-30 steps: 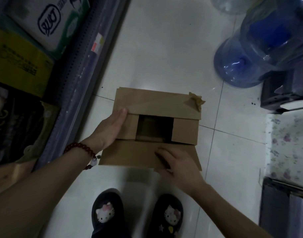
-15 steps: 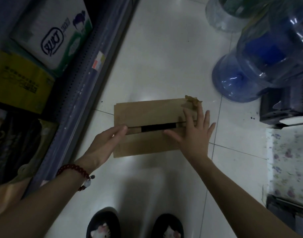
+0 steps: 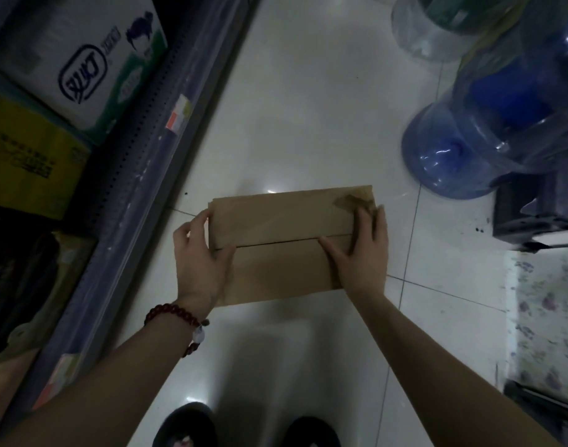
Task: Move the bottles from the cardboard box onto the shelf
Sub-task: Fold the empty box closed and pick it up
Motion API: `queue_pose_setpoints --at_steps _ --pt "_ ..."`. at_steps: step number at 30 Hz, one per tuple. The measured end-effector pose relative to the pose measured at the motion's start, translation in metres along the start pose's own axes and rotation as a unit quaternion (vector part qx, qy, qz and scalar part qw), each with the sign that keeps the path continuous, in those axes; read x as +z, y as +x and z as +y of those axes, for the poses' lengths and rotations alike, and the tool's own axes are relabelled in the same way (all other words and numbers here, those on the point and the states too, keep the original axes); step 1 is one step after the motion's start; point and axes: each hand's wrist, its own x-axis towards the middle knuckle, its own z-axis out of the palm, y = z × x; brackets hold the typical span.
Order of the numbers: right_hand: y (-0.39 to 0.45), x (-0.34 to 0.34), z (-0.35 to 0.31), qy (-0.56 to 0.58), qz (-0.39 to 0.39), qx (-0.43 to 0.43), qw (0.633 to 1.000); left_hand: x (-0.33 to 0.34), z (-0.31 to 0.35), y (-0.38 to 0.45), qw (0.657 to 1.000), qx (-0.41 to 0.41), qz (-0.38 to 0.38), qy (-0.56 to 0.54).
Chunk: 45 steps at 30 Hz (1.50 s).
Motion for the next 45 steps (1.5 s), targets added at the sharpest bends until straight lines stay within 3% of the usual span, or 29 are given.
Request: queue_pose_setpoints --at_steps 2,4,6,10,23,29,37,45 --pt "0.003 -0.009 0.010 0.028 0.017 0.037 0.999 0.001 0.000 0.000 0.997 -0.039 -0.041 -0.053" --pt "0.004 -0.014 0.015 0.059 -0.031 0.084 0.994 0.003 0.004 0.000 0.990 -0.089 -0.076 -0.083" --pt "0.005 -0.018 0.015 0.110 -0.062 0.105 0.987 0.004 0.014 0.001 0.988 -0.112 -0.068 -0.086" --pt "0.005 -0.053 -0.005 0.122 -0.025 0.099 0.987 -0.014 0.052 0.004 0.987 -0.125 -0.050 -0.085" --pt "0.031 -0.342 -0.164 0.052 0.024 0.063 0.996 -0.188 0.344 -0.021 0.992 -0.023 -0.072 -0.103" --pt "0.030 -0.456 -0.224 0.052 0.015 0.075 0.996 -0.260 0.443 -0.042 0.990 0.020 -0.080 -0.115" --pt "0.030 -0.553 -0.277 0.073 -0.005 0.017 0.997 -0.323 0.537 -0.068 0.991 0.069 -0.049 -0.100" --pt "0.070 -0.604 -0.322 0.075 0.021 -0.004 0.997 -0.359 0.603 -0.043 0.991 0.066 -0.058 -0.097"
